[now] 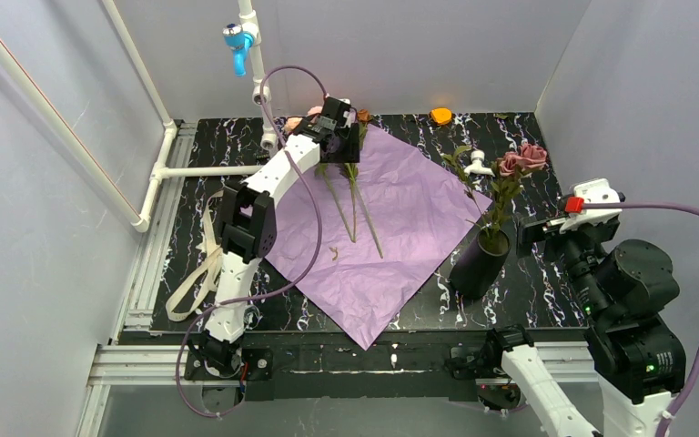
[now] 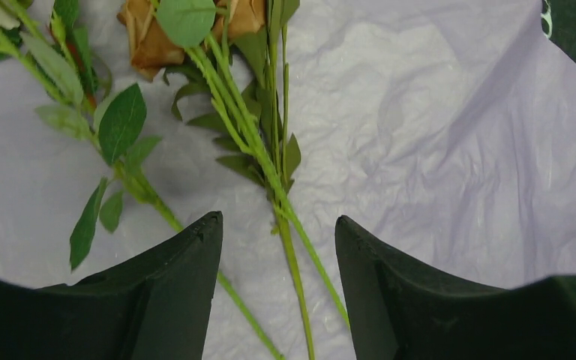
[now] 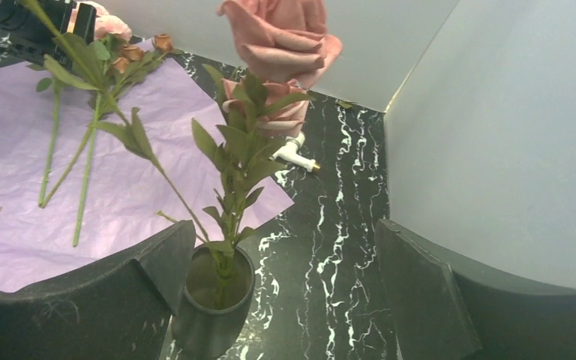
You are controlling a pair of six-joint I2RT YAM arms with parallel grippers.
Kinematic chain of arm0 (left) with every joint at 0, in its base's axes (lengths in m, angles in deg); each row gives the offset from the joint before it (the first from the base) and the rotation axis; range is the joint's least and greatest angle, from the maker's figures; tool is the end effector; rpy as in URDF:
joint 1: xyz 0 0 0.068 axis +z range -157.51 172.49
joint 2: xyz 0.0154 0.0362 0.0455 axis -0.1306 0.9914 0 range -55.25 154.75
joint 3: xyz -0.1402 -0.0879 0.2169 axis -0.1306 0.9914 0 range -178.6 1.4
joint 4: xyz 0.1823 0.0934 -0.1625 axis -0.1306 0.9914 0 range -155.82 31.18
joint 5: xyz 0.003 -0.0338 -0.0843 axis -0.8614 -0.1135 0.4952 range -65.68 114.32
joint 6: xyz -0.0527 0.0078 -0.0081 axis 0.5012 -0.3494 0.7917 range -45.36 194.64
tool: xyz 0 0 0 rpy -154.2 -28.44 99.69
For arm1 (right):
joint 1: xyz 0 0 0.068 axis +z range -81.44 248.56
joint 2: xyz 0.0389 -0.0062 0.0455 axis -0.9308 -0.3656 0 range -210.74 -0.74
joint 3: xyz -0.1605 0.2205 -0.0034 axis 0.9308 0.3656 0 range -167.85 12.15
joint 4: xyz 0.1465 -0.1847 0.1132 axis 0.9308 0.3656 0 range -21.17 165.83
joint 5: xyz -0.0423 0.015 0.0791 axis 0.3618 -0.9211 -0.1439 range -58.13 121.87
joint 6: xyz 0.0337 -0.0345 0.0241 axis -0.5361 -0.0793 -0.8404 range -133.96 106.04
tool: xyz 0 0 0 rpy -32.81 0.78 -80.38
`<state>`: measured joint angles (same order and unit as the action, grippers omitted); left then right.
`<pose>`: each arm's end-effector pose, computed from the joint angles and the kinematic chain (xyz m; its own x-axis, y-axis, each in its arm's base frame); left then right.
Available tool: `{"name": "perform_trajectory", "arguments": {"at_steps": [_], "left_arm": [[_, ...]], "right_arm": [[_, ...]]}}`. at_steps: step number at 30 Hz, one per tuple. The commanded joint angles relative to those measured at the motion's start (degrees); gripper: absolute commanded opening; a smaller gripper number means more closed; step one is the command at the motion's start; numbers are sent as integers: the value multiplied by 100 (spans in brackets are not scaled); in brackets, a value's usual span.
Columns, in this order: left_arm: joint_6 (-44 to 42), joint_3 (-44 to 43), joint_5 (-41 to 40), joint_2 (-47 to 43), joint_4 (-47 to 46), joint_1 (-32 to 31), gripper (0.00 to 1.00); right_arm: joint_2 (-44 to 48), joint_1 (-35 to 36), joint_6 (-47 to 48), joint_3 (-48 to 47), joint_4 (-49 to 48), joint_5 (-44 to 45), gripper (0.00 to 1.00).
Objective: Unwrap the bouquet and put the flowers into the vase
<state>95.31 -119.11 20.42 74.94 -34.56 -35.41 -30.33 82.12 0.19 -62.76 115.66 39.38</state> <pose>0.4647 -0.2435 0.2613 -0.6907 -0.0328 -0.7224 0.1899 0.9557 -0.2249 0.0296 0.0024 0.4574 0.0010 -0.2491 -0.9685 -0.1086 0.9627 -0.2477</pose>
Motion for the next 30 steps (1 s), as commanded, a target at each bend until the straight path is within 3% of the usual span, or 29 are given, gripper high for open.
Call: {"name": "perform_trajectory", "arguments": {"at_steps": [1, 14, 22, 30], "left_arm": [[70, -692, -239, 357, 17, 4, 55], [-63, -1235, -523, 1214, -437, 155, 48], [-106, -1511, -259, 1455, -625, 279, 33], [-82, -1459, -37, 1481, -807, 308, 25]], "right_arm": [[-367, -71, 279, -322, 0, 179, 98], [-936, -128, 483, -522, -195, 250, 98], [-1148, -158, 571, -620, -217, 309, 98], [-1256, -161, 643, -774, -221, 375, 99]]}}
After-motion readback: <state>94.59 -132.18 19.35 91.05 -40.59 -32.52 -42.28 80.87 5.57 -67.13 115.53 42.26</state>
